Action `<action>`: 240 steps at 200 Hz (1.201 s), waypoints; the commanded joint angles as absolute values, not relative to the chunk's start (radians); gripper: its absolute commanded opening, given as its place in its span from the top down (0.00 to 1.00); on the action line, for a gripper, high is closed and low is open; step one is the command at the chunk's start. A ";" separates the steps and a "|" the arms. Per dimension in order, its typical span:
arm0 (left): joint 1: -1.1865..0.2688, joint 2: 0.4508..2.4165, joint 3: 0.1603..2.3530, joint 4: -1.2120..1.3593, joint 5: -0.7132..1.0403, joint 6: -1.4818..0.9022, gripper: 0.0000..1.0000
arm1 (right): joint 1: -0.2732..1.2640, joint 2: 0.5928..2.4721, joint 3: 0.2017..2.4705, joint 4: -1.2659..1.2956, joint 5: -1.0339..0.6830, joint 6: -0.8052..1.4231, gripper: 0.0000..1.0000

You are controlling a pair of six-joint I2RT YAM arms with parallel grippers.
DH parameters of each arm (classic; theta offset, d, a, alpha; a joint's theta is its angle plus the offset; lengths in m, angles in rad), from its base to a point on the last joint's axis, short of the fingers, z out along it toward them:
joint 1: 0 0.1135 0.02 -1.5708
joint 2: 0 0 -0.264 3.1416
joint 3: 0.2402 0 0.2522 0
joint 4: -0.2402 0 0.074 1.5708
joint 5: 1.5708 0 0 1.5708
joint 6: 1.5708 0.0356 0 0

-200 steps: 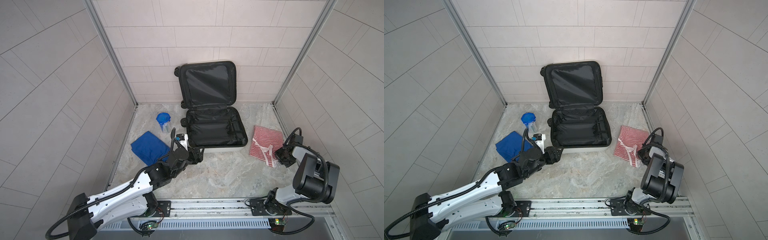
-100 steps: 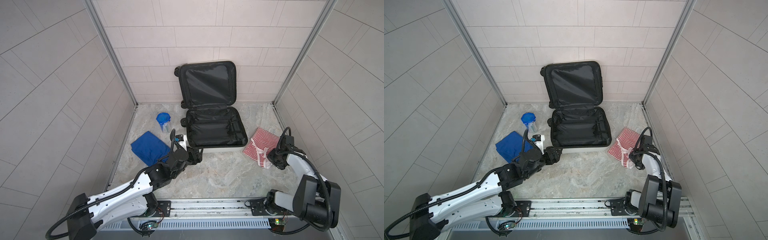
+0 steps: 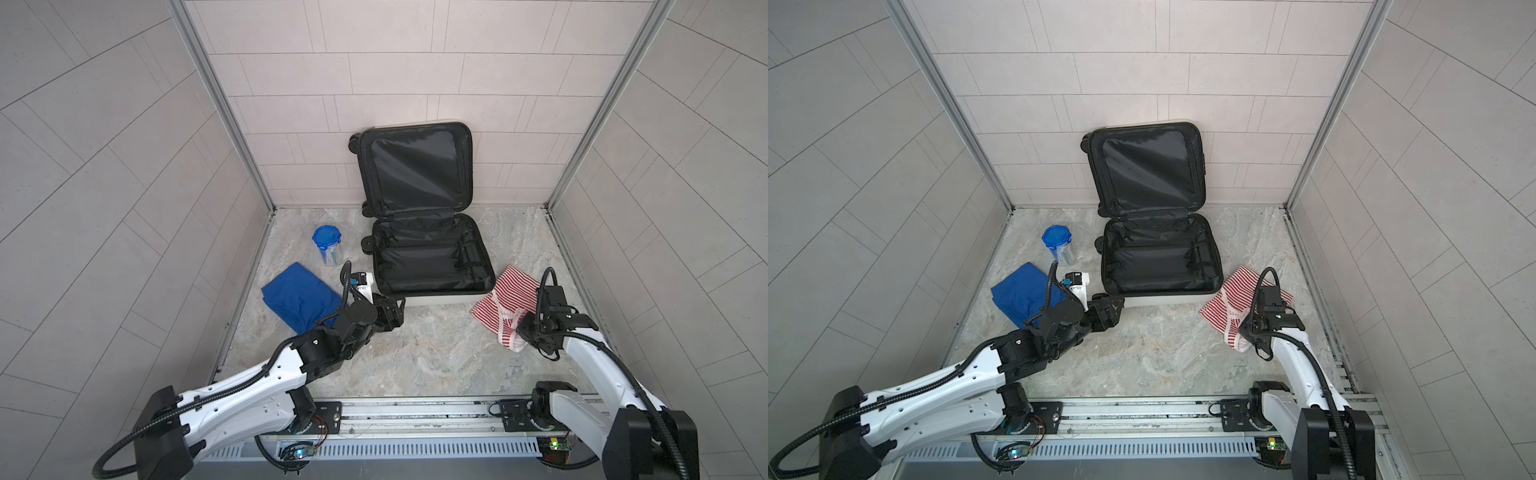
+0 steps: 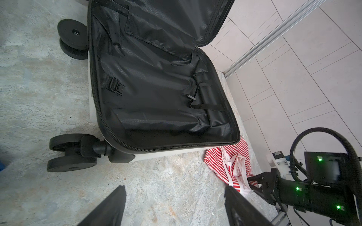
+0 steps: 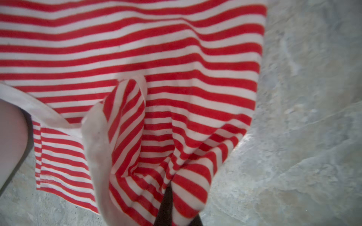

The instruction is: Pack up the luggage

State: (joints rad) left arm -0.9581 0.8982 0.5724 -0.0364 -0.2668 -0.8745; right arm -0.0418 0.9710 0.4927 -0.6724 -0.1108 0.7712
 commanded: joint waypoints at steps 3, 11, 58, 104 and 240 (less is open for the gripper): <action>-0.963 0.889 0.559 -0.015 -0.301 -0.894 0.16 | 0.047 0.941 0.468 -0.700 -0.109 0.869 1.00; -0.963 0.887 0.555 -0.016 -0.306 -0.897 0.16 | 0.081 0.932 0.459 -0.698 -0.106 0.893 1.00; -0.963 0.877 0.537 -0.005 -0.305 -0.907 0.16 | 0.245 0.859 0.432 -0.708 -0.088 1.021 1.00; -0.964 0.868 0.531 -0.009 -0.310 -0.911 0.16 | 0.416 0.848 0.432 -0.719 -0.067 1.118 1.00; -0.963 0.783 0.457 -0.026 -0.398 -0.951 0.13 | 0.914 1.095 0.636 -0.584 0.008 1.362 0.80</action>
State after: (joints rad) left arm -0.9581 0.8062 0.4717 -0.0132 -0.3504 -0.9283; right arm 0.8780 1.0595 0.5640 -0.6109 -0.0311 1.3170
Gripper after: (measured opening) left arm 0.860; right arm 0.112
